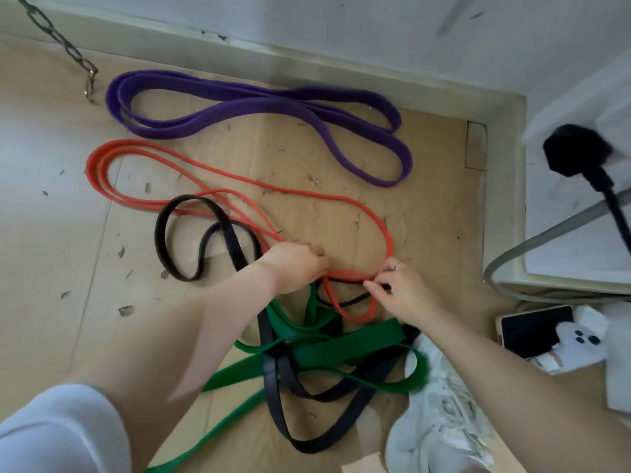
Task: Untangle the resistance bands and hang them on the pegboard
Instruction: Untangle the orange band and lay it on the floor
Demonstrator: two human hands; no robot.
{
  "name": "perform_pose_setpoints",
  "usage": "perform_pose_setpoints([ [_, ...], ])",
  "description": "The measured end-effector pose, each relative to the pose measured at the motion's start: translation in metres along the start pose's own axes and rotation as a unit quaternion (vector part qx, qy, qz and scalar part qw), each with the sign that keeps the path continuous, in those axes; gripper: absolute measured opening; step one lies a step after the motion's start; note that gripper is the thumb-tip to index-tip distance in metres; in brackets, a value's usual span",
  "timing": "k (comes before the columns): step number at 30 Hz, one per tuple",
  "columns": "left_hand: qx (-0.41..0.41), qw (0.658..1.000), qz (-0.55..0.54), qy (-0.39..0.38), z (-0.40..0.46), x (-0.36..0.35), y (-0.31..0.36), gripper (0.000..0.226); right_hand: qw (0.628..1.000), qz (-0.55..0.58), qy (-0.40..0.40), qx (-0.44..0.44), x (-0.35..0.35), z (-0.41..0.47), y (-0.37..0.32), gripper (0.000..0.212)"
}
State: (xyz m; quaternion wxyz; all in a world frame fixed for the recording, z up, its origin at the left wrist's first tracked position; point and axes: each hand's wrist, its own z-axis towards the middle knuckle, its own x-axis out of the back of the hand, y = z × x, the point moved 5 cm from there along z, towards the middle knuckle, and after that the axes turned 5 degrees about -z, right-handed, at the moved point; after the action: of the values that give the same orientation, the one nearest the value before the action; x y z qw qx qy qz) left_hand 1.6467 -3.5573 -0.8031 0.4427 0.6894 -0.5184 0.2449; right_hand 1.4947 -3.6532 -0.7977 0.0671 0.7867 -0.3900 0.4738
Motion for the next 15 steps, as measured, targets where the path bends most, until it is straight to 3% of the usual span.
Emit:
perform_pose_setpoints([
  [3, -0.012, 1.000, -0.015, -0.013, -0.002, -0.007, -0.002, 0.039, 0.981, 0.095, 0.103, -0.130, 0.024, 0.021, 0.008, 0.033],
  [6, -0.010, 1.000, -0.003, -0.023, -0.006, -0.010, -0.008, 0.040, 0.960, 0.137, 0.082, -0.231, 0.022, 0.042, 0.017, 0.036],
  [8, -0.005, 0.999, -0.011, 0.040, -0.007, -0.002, -0.012, 0.041, 0.966, 0.103, 0.085, -0.222, 0.022, 0.054, 0.017, 0.025],
  [11, -0.060, 0.964, -0.125, 0.225, -0.010, 0.028, -0.008, 0.033, 0.956, 0.147, 0.150, -0.205, 0.043, 0.070, 0.021, 0.017],
  [13, -0.081, 0.942, -0.162, 0.282, -0.009, 0.043, -0.005, 0.029, 0.919, 0.243, 0.218, -0.223, 0.067, 0.081, 0.031, 0.015],
  [15, -0.056, 0.942, -0.169, 0.285, -0.002, 0.046, -0.005, 0.024, 0.871, 0.325, 0.264, -0.255, 0.084, 0.091, 0.044, 0.020],
])
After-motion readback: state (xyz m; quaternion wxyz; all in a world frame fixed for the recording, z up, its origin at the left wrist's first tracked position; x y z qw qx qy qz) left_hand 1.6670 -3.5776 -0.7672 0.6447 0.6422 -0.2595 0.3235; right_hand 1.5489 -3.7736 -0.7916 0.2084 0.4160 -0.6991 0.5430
